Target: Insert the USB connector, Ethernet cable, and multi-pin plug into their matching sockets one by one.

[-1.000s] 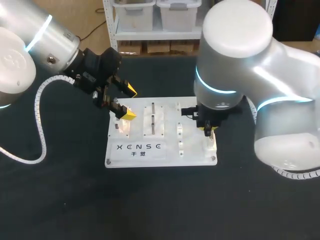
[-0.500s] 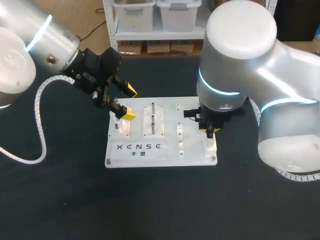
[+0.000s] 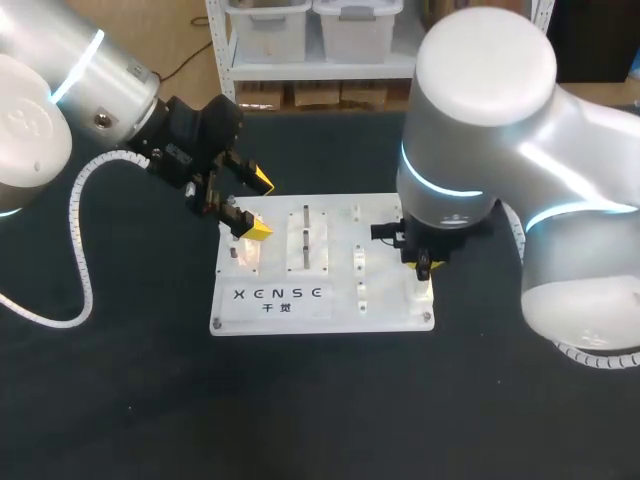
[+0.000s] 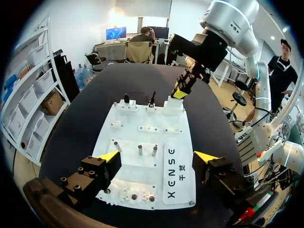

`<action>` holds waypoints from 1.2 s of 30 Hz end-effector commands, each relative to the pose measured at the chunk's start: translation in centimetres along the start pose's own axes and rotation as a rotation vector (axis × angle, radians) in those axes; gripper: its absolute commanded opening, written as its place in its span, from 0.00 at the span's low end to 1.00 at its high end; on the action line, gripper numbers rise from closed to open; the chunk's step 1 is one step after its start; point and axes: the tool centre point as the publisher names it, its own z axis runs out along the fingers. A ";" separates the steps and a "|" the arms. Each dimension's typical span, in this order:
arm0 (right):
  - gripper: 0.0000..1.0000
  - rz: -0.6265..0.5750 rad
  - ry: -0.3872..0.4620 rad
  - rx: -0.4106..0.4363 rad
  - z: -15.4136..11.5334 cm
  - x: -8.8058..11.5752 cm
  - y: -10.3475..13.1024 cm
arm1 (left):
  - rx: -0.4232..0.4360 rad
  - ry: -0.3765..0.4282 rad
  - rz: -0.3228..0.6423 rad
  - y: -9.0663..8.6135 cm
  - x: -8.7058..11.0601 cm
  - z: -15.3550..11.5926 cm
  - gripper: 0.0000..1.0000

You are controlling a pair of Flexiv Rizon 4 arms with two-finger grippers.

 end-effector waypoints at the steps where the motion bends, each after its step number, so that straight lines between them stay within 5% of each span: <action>1: 0.00 0.004 -0.011 -0.002 0.1 0.4 -0.2 | -0.002 -0.002 0.002 -0.1 0.1 0.0 1.00; 36: 0.00 0.009 -0.027 -0.018 0.4 -0.1 -0.1 | -0.002 -0.002 0.002 -0.1 0.1 0.0 1.00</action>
